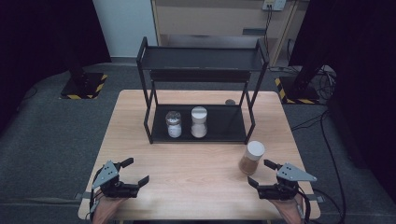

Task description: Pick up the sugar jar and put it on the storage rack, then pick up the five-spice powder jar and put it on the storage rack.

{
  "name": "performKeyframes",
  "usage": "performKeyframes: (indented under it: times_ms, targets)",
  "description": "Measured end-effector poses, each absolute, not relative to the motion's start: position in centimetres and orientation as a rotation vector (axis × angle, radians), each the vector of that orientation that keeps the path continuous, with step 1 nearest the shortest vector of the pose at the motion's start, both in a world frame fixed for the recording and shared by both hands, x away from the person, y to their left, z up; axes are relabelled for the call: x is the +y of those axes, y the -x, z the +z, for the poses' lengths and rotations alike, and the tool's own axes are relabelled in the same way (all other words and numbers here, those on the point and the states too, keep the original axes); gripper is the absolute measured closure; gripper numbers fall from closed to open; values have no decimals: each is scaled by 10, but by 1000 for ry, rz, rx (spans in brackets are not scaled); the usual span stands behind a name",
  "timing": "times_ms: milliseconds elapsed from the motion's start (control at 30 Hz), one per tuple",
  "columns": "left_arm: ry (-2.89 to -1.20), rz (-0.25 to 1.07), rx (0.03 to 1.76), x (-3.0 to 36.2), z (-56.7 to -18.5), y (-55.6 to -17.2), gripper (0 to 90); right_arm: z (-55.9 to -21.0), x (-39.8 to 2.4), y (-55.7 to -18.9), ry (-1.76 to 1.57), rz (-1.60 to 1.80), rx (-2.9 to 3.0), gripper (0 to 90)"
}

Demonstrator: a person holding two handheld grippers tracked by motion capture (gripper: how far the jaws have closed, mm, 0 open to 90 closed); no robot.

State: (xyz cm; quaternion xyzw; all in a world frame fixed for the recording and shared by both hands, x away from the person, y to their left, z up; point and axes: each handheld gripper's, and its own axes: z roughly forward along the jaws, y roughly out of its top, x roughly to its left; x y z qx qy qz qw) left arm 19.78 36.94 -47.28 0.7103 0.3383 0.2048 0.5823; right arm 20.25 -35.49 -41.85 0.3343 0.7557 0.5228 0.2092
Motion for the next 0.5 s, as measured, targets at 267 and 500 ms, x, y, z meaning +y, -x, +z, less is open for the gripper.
performKeyframes:
  times_ms: [267, 500]
  targets:
    - [-1665, 473, 794, 369, -472, -199, 19, -419, -355, -202, -929, 1452, 2104, 91]
    - [-1662, 473, 795, 369, -473, -199, 19, -417, -354, -200, -930, 1455, 2098, 88]
